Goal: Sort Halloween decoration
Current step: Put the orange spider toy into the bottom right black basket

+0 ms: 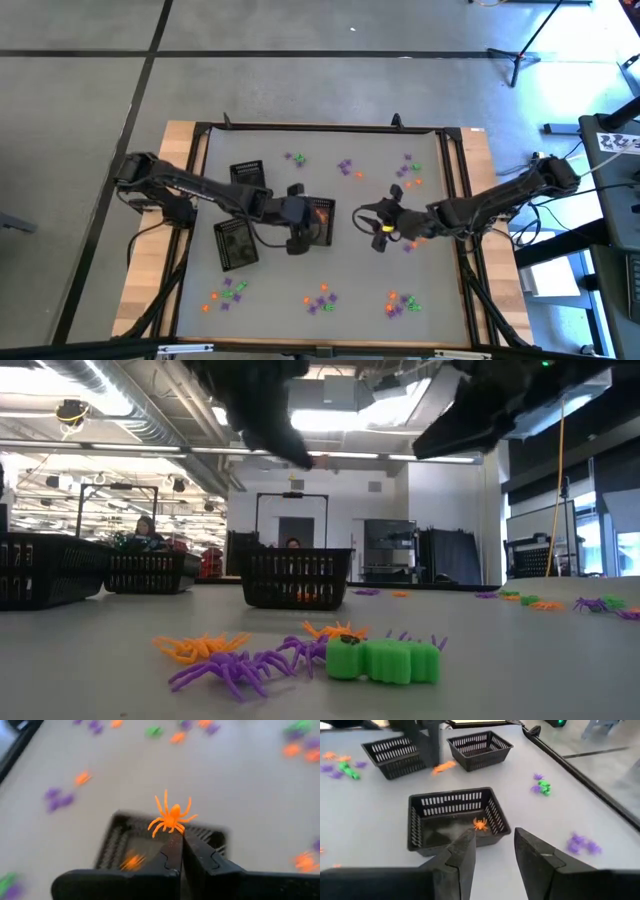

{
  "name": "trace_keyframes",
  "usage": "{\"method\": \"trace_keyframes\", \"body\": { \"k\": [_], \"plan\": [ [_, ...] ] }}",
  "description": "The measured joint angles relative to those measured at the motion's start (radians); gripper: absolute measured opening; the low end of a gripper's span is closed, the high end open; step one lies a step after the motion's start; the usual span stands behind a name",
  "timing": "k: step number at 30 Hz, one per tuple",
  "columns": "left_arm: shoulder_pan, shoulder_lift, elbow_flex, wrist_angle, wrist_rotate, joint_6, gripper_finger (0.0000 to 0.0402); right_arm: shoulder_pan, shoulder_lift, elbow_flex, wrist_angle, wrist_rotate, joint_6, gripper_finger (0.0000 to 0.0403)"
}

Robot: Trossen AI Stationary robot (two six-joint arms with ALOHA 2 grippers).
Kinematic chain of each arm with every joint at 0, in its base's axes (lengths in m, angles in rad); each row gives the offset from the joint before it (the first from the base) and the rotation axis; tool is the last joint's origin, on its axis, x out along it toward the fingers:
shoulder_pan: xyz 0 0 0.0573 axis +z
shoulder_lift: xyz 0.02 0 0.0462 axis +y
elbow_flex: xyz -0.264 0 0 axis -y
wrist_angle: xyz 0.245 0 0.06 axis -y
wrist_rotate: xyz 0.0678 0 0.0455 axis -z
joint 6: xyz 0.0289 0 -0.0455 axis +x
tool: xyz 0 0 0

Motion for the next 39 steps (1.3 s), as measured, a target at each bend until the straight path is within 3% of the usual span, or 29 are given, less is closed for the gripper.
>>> {"method": "trace_keyframes", "body": {
  "k": [6, 12, 18, 30, 39],
  "plan": [
    [-0.016, 0.01, -0.049, 0.041, -0.043, -0.099, 0.0, 0.058, 0.01, -0.05, 0.071, 0.014, 0.11, 0.0133],
    [-0.02, 0.01, -0.158, 0.071, -0.18, -0.236, 0.0002, 0.104, 0.031, -0.058, 0.095, 0.016, 0.195, 0.0133],
    [-0.019, 0.01, -0.196, 0.095, -0.227, -0.293, 0.0044, 0.126, 0.099, -0.058, 0.154, 0.041, 0.217, 0.0133],
    [-0.068, 0.01, -0.197, 0.198, -0.224, -0.195, 0.0169, 0.125, 0.157, -0.058, 0.205, 0.069, 0.201, 0.0133],
    [-0.086, 0.012, -0.197, 0.233, -0.182, -0.017, 0.0196, 0.125, 0.157, -0.058, 0.203, 0.163, 0.1, 0.0133]
  ]
}}
